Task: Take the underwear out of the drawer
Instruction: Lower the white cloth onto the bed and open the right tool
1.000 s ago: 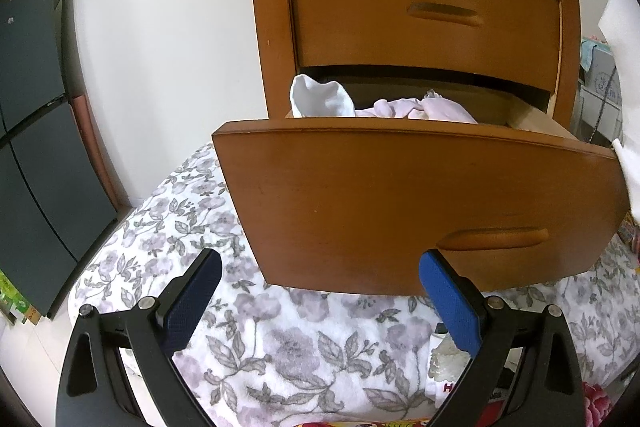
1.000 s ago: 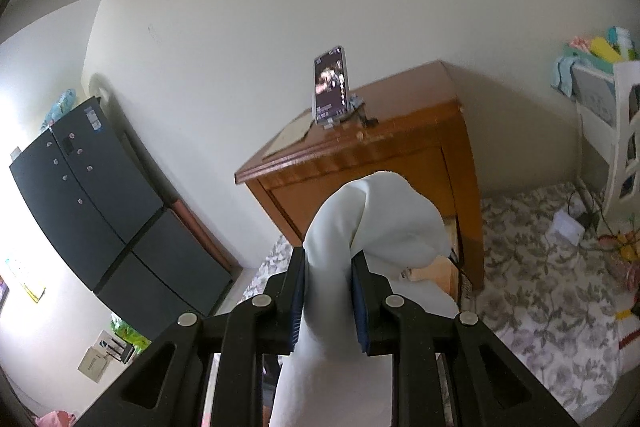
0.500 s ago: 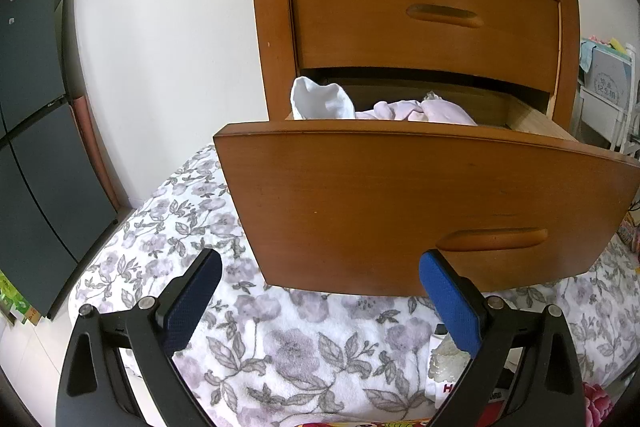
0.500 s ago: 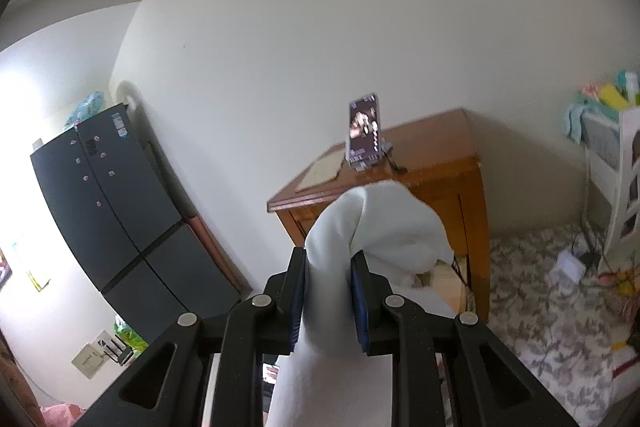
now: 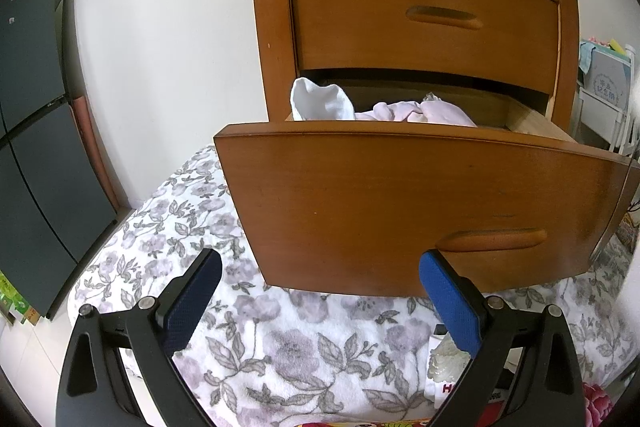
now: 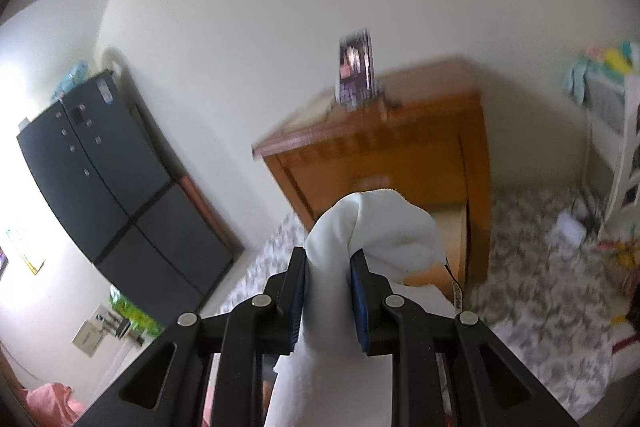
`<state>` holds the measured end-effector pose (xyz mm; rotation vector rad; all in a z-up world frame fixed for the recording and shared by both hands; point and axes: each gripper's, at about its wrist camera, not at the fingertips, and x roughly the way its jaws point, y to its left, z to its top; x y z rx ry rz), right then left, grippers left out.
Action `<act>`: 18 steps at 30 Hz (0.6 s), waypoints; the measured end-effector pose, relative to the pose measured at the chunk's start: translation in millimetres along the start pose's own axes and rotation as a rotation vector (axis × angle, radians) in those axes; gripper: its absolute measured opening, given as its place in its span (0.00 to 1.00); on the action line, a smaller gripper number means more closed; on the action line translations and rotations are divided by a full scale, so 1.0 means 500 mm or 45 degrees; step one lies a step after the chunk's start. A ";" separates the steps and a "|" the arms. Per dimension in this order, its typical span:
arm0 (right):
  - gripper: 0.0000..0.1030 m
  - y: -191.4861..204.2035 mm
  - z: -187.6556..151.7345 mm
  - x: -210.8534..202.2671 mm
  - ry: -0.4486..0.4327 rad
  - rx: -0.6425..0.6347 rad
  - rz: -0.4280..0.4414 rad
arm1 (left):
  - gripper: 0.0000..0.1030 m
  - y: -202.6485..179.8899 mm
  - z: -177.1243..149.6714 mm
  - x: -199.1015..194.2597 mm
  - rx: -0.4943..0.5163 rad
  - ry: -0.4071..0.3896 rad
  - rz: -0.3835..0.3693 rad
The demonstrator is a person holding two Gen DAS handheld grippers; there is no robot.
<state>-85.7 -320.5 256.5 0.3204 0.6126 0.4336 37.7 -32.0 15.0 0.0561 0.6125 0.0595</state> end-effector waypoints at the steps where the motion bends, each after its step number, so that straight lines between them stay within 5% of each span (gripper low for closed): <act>1: 0.22 -0.006 -0.011 0.028 0.048 0.008 0.000 | 0.96 0.000 0.000 0.000 0.000 -0.001 0.000; 18: 0.22 -0.078 -0.171 0.401 0.511 0.077 -0.084 | 0.96 0.009 -0.001 -0.004 -0.035 -0.013 -0.013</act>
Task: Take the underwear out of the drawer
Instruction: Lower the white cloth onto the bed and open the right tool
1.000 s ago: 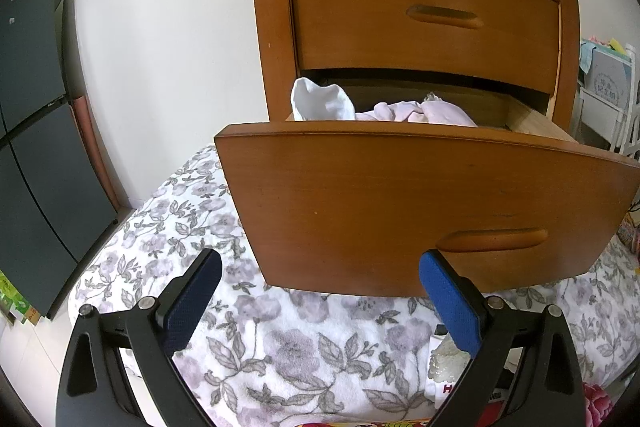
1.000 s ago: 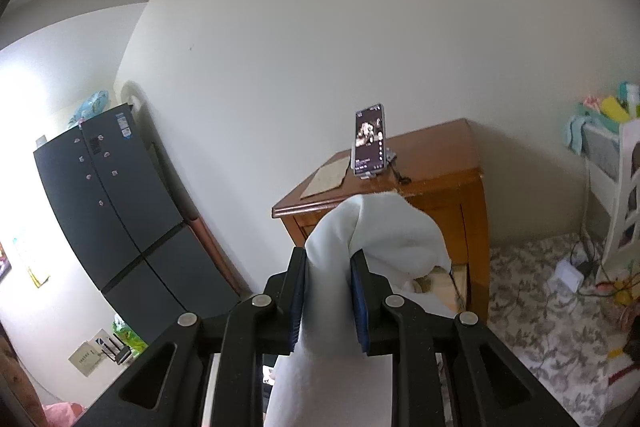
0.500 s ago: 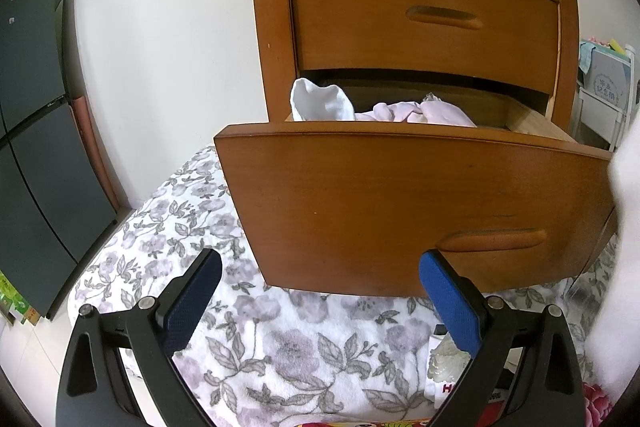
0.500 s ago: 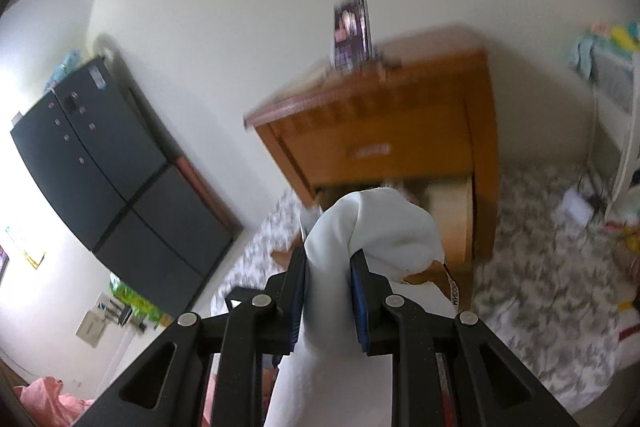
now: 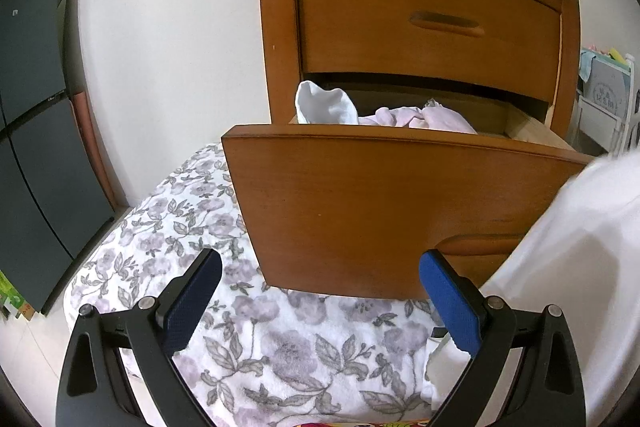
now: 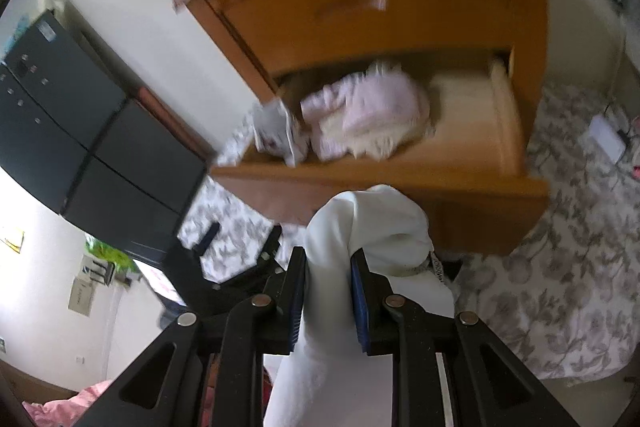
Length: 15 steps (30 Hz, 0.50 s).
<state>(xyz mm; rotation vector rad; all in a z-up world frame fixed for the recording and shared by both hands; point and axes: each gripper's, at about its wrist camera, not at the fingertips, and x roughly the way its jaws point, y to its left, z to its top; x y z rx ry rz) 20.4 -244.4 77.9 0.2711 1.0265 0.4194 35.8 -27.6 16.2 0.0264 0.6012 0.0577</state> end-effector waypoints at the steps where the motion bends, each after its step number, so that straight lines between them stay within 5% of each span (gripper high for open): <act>1: 0.22 -0.001 -0.002 0.019 0.015 0.006 -0.006 | 0.96 0.001 0.000 0.000 -0.002 0.001 -0.001; 15: 0.23 -0.028 -0.003 0.210 0.191 0.067 -0.094 | 0.96 0.000 0.000 0.007 -0.004 0.016 -0.004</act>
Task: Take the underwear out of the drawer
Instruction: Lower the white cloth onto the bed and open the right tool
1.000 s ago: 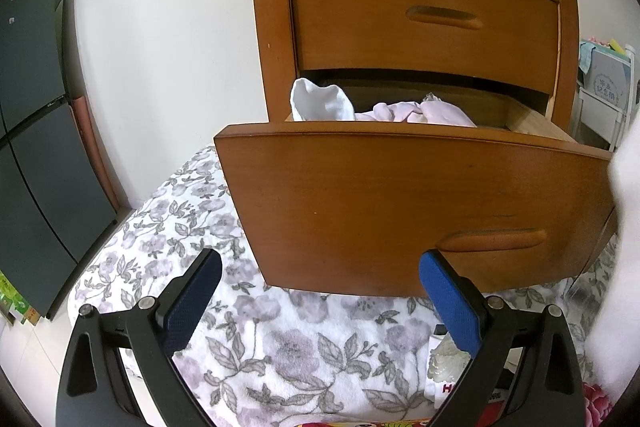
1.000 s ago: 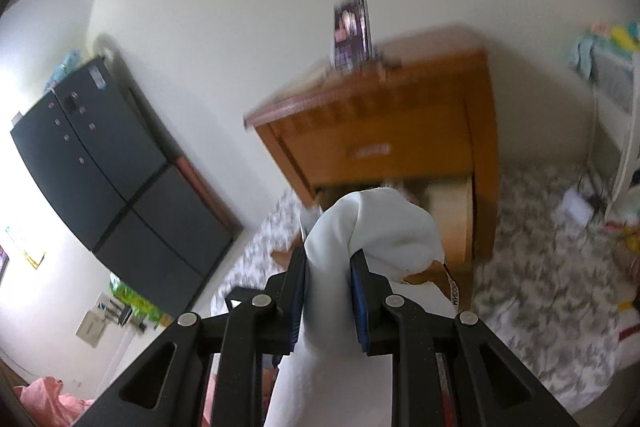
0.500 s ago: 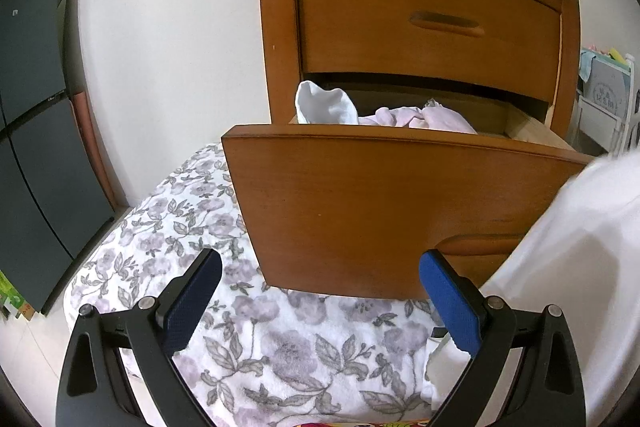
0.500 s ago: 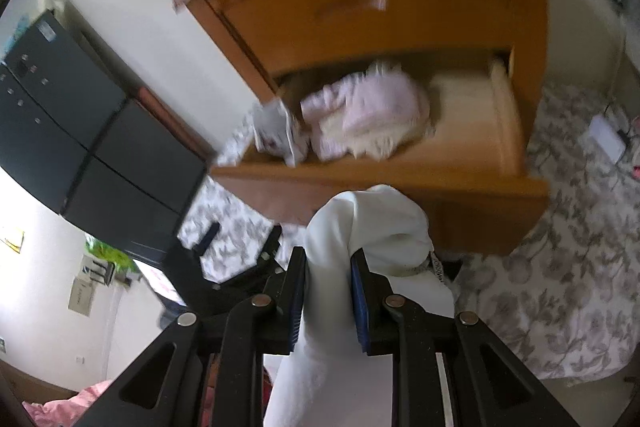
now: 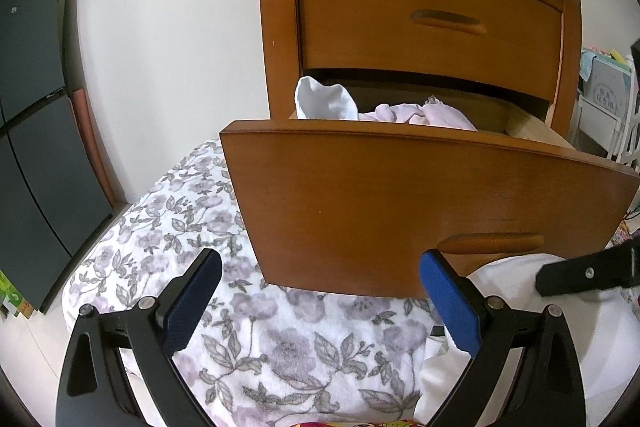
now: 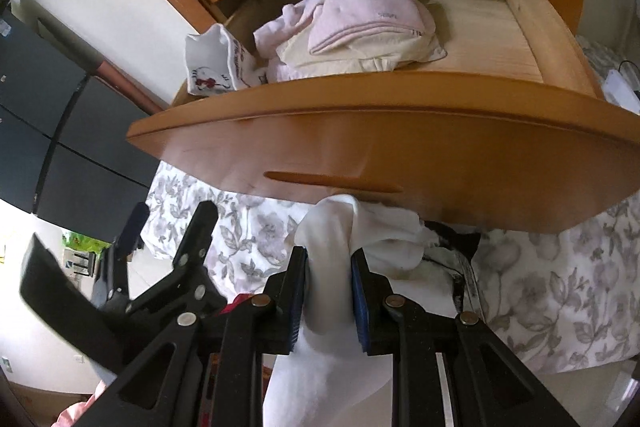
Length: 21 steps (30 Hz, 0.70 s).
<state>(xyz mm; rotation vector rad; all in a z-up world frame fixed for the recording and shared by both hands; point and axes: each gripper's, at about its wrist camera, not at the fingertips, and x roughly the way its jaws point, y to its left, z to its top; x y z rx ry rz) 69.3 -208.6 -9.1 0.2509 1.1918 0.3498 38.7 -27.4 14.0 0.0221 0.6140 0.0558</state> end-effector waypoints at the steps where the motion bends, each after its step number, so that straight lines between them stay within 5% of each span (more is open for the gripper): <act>1: 0.25 0.001 0.003 0.000 0.001 0.002 0.002 | 0.96 0.000 0.000 0.000 -0.001 0.000 0.000; 4: 0.29 0.006 0.010 -0.007 0.010 -0.008 0.011 | 0.96 0.000 0.000 0.001 -0.002 0.005 0.000; 8: 0.48 0.014 0.013 -0.043 -0.020 -0.041 0.001 | 0.96 -0.002 -0.001 0.003 0.006 0.010 0.003; 21: 0.63 0.026 -0.001 -0.151 -0.125 -0.155 -0.066 | 0.96 -0.004 -0.002 0.003 0.017 0.015 0.003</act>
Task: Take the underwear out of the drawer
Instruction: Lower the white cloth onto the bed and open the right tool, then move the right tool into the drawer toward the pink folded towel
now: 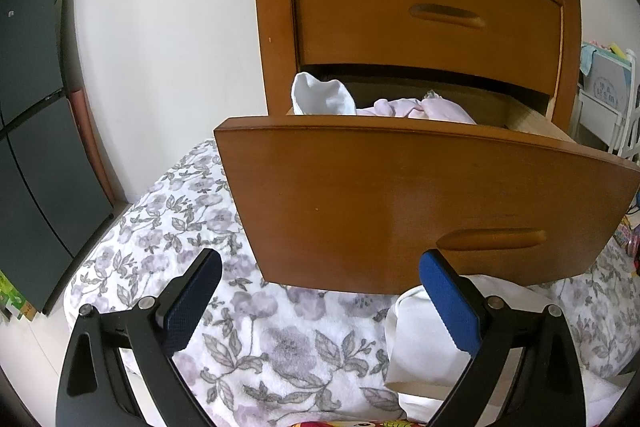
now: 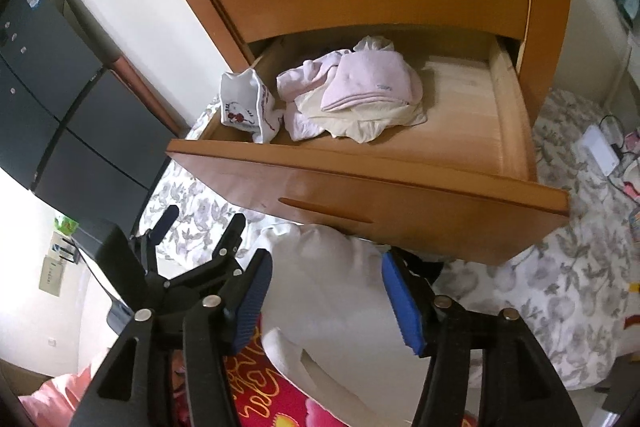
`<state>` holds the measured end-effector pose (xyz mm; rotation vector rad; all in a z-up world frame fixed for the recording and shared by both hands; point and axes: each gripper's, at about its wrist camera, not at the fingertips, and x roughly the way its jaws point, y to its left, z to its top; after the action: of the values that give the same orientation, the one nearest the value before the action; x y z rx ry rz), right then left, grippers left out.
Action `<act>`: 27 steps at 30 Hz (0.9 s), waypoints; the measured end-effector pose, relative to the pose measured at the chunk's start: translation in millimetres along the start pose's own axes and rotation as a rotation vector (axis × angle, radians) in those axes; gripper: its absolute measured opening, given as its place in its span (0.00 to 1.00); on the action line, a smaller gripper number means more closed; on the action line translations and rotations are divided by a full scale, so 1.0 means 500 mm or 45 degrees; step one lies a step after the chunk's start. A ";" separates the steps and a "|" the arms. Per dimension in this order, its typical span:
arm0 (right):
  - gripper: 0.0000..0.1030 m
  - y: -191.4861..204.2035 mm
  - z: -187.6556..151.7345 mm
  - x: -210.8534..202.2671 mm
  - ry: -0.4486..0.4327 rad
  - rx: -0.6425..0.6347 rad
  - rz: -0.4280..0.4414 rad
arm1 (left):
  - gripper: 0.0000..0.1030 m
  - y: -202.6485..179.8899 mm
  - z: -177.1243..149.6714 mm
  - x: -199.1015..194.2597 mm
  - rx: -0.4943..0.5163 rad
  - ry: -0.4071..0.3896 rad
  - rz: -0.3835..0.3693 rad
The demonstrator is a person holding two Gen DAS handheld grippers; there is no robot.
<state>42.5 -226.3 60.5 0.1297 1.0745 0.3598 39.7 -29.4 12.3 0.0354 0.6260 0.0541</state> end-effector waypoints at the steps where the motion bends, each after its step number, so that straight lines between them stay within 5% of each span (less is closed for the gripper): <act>1: 0.69 0.002 0.000 -0.002 -0.001 -0.012 -0.014 | 0.96 0.001 0.000 0.000 -0.002 0.001 -0.001; 8: 0.99 0.005 -0.005 0.007 0.013 -0.050 -0.066 | 0.96 0.005 0.000 -0.003 -0.010 -0.003 -0.003; 27: 1.00 0.005 0.021 -0.002 -0.094 -0.074 -0.116 | 0.96 0.009 0.004 -0.015 -0.033 -0.040 -0.008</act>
<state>50.9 -223.5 67.0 0.0415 0.9924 0.3016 34.7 -25.5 18.3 0.0090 0.5942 0.0557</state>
